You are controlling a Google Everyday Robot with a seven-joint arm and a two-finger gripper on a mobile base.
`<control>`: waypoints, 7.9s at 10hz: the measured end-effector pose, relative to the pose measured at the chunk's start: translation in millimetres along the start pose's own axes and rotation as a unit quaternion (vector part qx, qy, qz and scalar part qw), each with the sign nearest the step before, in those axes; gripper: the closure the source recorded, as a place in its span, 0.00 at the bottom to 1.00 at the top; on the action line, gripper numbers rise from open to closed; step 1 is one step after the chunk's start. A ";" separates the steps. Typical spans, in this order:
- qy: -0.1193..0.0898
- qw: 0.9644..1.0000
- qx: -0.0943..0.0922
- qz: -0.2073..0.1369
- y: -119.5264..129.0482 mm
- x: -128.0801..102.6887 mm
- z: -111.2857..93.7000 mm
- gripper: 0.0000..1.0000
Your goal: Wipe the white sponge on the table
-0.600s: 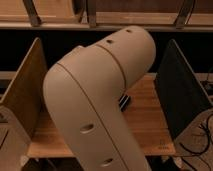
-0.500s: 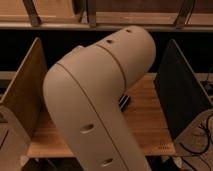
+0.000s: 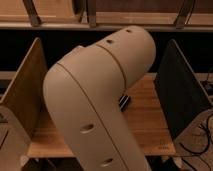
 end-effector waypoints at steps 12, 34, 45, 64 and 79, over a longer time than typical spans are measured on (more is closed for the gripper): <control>-0.001 1.000 -0.001 0.000 -0.1 -0.2 0.0 0.20; -0.014 0.994 -0.097 -0.050 40.5 -29.6 80.6 0.20; 0.046 0.995 -0.084 0.001 28.0 -35.2 121.8 0.20; 0.018 0.989 -0.125 -0.073 74.1 -44.9 72.8 1.00; 0.095 0.990 -0.102 0.038 13.6 127.3 33.6 1.00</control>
